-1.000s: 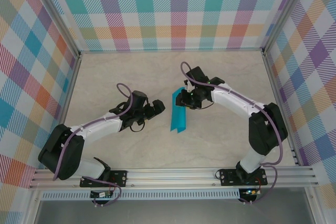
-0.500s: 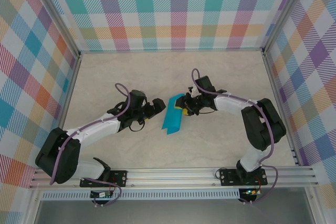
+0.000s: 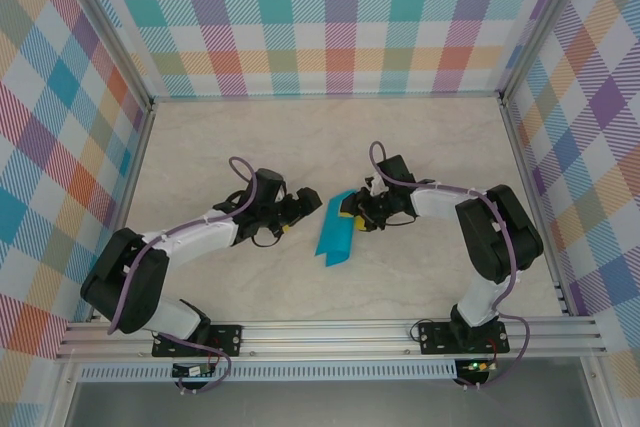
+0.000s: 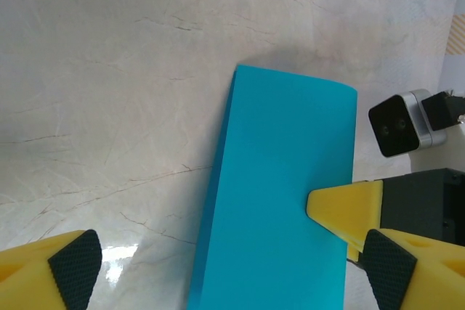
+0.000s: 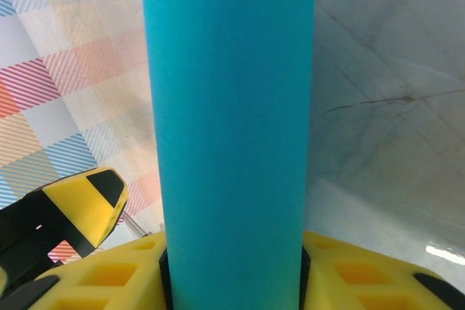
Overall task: Fold a paper plane with a square sheet of paper (pick it up from the middle)
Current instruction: Fold the square sheet of paper in half at the center of the table.
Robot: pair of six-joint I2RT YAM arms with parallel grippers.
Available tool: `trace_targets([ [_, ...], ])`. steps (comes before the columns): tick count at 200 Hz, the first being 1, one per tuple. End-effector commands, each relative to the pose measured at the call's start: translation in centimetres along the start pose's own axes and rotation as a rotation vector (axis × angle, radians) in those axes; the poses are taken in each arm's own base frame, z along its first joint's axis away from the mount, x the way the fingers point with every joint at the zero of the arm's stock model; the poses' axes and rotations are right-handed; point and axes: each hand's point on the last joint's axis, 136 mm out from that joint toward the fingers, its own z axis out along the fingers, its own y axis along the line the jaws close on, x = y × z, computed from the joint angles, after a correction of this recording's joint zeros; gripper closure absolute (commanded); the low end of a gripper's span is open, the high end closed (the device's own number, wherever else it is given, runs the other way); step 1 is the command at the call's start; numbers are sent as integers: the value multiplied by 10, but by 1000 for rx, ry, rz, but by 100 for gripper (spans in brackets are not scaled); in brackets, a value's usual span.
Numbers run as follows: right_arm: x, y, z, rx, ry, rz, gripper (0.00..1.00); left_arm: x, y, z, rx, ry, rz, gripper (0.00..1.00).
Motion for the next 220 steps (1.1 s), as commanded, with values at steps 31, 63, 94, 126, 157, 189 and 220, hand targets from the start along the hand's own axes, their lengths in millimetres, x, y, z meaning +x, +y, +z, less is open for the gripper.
trace_targets([
  [31,1,-11,-10,47,-21,-39,50,9,-8,8,13,51,2,11],
  [63,2,-15,-14,70,-25,-50,48,16,-10,19,7,89,11,12],
  [94,2,-8,-14,31,-11,-46,57,22,-12,26,-10,101,26,15],
  [126,-6,11,-10,-61,-18,-11,59,10,-1,11,-71,6,21,14],
  [157,-20,33,-3,-168,-42,45,58,-3,5,-1,-90,-55,1,12],
  [189,-35,45,-4,-176,-107,62,58,-11,1,-11,-77,-76,-13,11],
  [220,-40,43,3,-155,-126,72,57,-14,4,-20,-84,-102,-29,11],
])
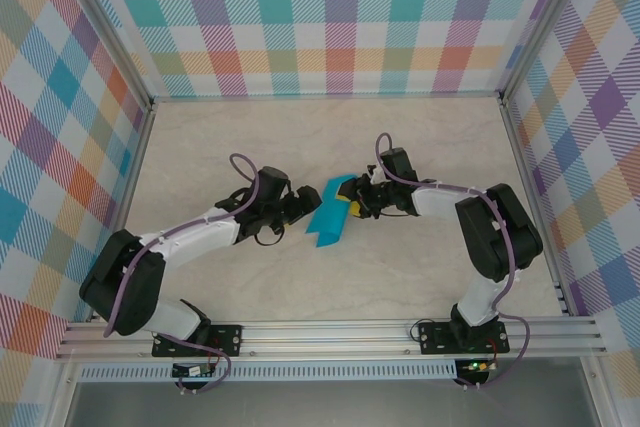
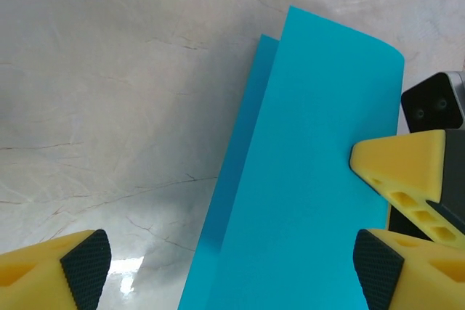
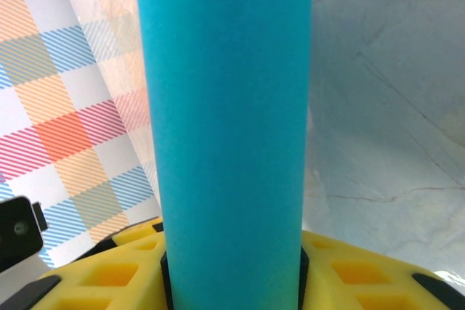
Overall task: Fold a paper plane with a square sheet of paper (pick it up from the middle)
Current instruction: Fold the square sheet of paper in half at the center of the table.
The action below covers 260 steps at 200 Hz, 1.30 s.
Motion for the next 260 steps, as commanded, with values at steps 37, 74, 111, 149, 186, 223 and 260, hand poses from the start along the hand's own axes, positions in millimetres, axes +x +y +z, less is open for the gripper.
trace_targets([
  [37,-2,-23,12,81,-2,14,57,-4,6,-13,-3,-28,-37,11],
  [74,6,-46,16,134,42,0,57,4,8,-2,1,20,-45,19],
  [111,7,-56,13,186,35,-22,52,8,11,10,-42,72,-26,23],
  [149,9,-52,6,230,54,-80,40,14,10,28,-43,123,-37,23],
  [186,11,-49,-7,278,49,-123,38,20,10,37,-44,156,-37,24],
  [223,13,-44,-13,293,51,-145,37,25,9,45,-33,189,-29,25],
  [260,12,-47,-17,316,34,-134,36,32,-5,53,31,242,0,26],
])
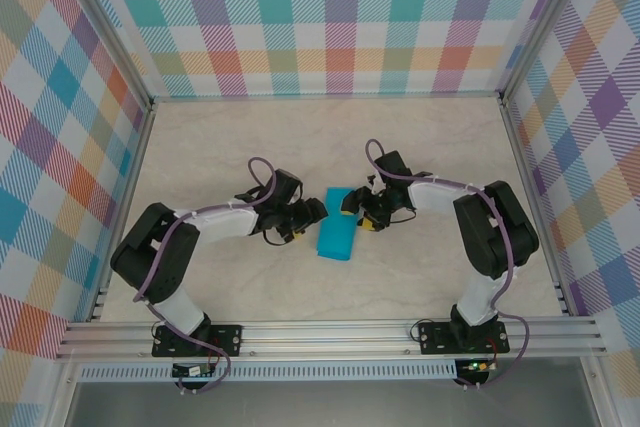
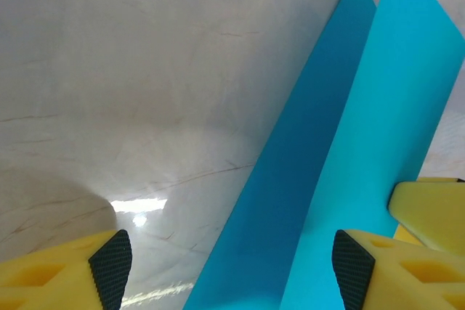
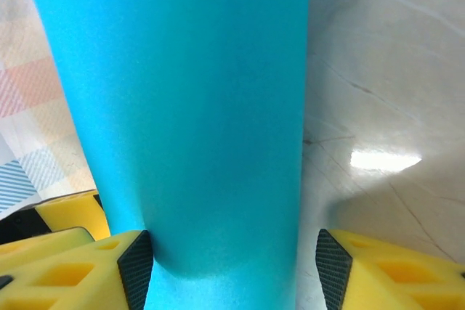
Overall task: Fold a paper plane with a square sheet of paper (pick it up from the middle)
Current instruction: Fold the square sheet of paper in half at the center of the table.
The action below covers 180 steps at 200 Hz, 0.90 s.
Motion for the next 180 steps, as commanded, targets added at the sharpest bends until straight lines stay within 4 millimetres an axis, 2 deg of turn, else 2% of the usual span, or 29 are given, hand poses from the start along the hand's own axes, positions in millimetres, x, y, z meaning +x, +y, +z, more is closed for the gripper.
trace_targets([
  [1,-1,6,-11,14,-19,-22,36,0,-27,2,94,33,53,26],
  [33,-1,1,-14,36,-34,-9,36,4,-41,7,154,75,85,36],
  [89,-3,2,-15,0,-38,24,35,9,-45,13,178,116,111,53],
  [111,-2,1,-15,-7,-39,46,36,10,-46,16,178,128,115,65],
  [139,-1,-1,-18,-18,-48,58,35,10,-50,19,195,140,114,87],
  [180,5,-1,-26,-57,-40,57,35,6,-55,17,205,126,117,88],
])
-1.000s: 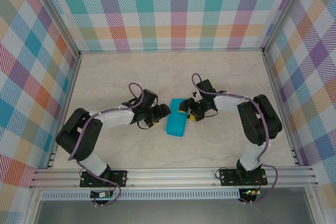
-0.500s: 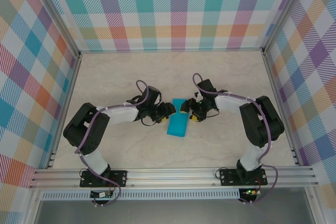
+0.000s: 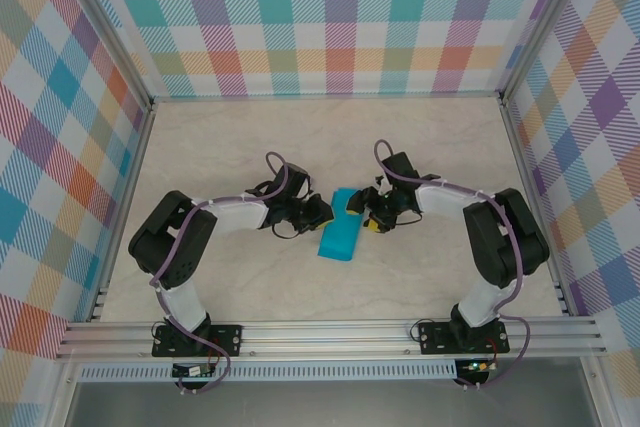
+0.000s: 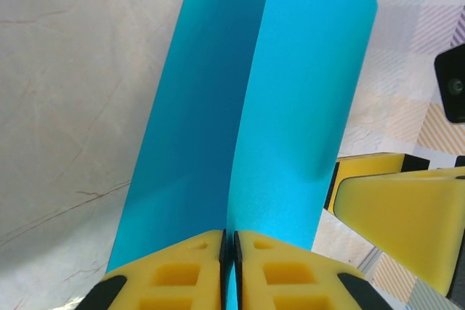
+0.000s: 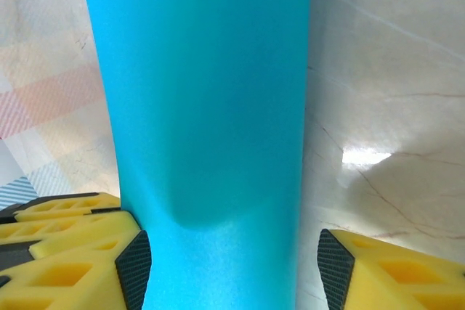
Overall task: Fold a paper plane with a square sheet of paper (pick it up from the middle)
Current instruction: Fold the square sheet of paper in half at the center of the table.
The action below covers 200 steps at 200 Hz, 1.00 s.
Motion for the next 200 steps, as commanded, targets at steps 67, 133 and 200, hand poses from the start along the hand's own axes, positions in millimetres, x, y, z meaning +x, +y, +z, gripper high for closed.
trace_targets([
  [67,12,1,-3,-79,44,15,42,-7,2,-1,23,-82,-69,88],
  [133,16,-7,2,-66,57,13,50,-4,5,-1,13,-93,-74,88],
  [200,23,-1,7,-97,85,-14,46,-1,4,1,15,-85,-67,88],
])
